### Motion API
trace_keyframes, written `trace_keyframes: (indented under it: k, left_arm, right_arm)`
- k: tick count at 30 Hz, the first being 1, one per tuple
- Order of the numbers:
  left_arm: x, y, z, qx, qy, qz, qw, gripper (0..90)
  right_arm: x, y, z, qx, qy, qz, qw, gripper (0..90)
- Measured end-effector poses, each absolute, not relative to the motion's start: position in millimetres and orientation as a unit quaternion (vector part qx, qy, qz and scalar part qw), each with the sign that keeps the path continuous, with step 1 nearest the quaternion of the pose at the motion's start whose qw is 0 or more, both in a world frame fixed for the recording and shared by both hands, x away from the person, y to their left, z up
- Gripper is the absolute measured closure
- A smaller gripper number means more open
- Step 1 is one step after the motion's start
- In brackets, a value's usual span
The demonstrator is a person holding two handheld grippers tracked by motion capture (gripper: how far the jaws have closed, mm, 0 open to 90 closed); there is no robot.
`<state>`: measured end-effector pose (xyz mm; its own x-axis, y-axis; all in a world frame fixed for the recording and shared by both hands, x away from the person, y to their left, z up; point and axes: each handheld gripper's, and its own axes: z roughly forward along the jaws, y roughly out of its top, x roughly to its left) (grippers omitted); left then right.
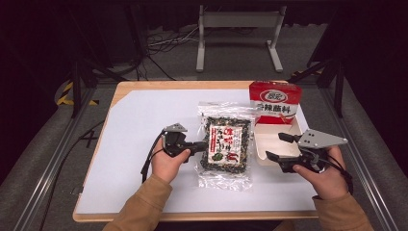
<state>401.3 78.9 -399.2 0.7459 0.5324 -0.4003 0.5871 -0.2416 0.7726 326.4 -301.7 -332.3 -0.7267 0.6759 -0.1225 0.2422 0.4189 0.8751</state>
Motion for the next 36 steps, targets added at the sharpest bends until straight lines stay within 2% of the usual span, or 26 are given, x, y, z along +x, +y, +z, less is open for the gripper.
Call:
trace_keyframes:
  k: [16, 24, 36]
  left_arm:
    - [367.1, 90.8, -349.4, 0.789, 0.277, 0.077, 0.543, 85.6]
    - [351.4, 88.1, -333.7, 0.779, 0.241, 0.085, 0.573, 85.9]
    - [348.1, 90.6, -329.9, 0.769, 0.212, 0.062, 0.6, 85.7]
  right_arm:
    - [330.2, -298.8, -327.4, 0.286, 0.802, 0.471, 0.232, 26.3]
    - [334.0, -292.1, -316.3, 0.281, 0.79, 0.498, 0.22, 26.4]
    - [339.3, -272.0, -305.7, 0.258, 0.784, 0.531, 0.192, 26.4]
